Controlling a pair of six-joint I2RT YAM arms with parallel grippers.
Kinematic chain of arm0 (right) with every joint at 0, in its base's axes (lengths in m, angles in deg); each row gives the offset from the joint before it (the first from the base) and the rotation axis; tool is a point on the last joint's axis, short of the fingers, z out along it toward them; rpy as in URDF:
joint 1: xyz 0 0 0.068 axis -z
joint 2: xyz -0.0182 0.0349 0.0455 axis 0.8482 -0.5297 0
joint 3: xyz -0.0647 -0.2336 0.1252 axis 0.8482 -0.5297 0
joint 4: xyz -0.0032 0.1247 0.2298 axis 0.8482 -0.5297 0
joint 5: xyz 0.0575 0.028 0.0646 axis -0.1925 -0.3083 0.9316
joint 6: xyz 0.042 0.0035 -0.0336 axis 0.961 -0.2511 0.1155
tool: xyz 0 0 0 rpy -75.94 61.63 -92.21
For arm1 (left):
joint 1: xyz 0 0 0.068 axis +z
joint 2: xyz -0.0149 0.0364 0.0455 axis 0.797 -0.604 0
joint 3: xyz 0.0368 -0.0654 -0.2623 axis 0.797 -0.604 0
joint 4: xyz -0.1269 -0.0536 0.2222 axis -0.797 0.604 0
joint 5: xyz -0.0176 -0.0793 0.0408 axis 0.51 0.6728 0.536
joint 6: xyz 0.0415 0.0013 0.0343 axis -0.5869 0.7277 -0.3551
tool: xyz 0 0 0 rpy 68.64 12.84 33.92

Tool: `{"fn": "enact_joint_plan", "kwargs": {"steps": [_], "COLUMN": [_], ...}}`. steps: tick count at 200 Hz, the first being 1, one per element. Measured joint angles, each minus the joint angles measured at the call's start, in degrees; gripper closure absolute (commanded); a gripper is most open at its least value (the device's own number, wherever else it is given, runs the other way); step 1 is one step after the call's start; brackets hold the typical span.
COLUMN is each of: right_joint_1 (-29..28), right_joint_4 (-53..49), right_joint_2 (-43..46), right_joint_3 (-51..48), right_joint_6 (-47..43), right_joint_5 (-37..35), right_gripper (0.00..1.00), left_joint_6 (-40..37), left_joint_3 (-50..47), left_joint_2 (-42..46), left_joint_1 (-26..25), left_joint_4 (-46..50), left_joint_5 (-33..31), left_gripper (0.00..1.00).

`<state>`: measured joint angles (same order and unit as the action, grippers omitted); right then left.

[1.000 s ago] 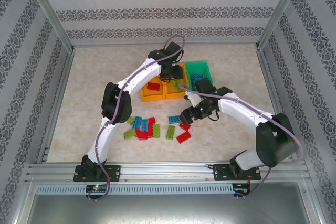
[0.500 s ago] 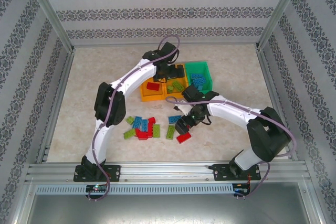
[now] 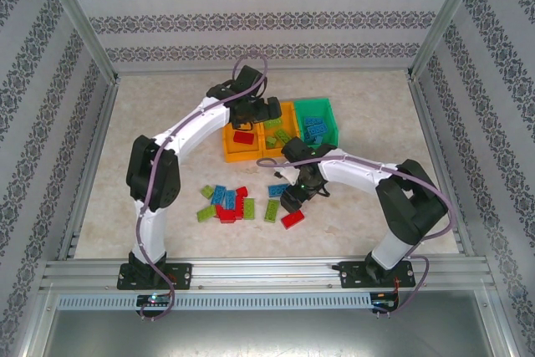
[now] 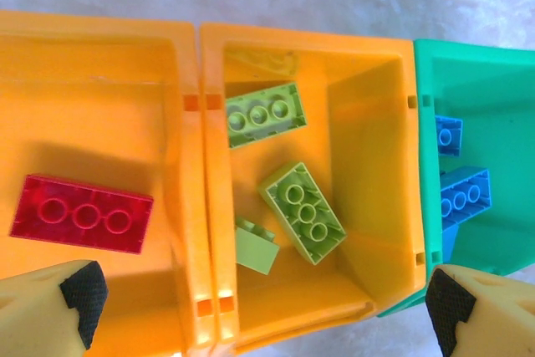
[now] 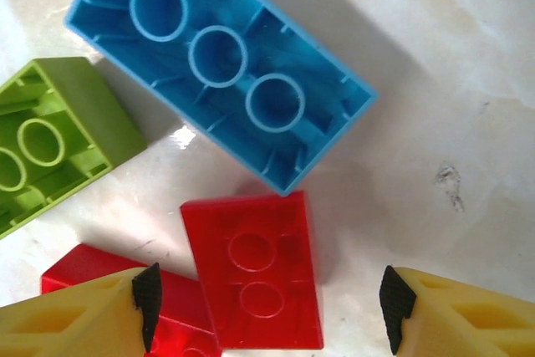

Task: Sort the legos into containers by color

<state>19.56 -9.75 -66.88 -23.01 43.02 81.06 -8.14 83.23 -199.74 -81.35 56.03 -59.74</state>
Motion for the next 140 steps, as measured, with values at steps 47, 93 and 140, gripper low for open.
{"fn": "enact_joint_plan", "kwargs": {"steps": [47,93,140], "right_joint_1": [-1.2,-0.3,3.7], "right_joint_4": [-0.6,-1.6,-1.7], "right_joint_2": [-2.2,-2.5,-0.7], "right_joint_3": [1.3,1.3,1.3], "right_joint_6": [-0.4,-1.0,-0.9], "right_joint_5": [-1.5,-2.9,-2.2], "right_gripper": [0.44,0.58,0.71], "left_joint_6": [0.7,1.6,1.7], "left_joint_3": [-7.3,-11.9,-13.8], "left_joint_2": [4.7,8.1,9.5], "left_joint_1": [2.6,4.6,5.2], "left_joint_4": [-2.6,-3.8,-4.2], "left_joint_5": [-0.1,-1.1,-1.6], "left_gripper": [0.0,0.0,0.0]}}
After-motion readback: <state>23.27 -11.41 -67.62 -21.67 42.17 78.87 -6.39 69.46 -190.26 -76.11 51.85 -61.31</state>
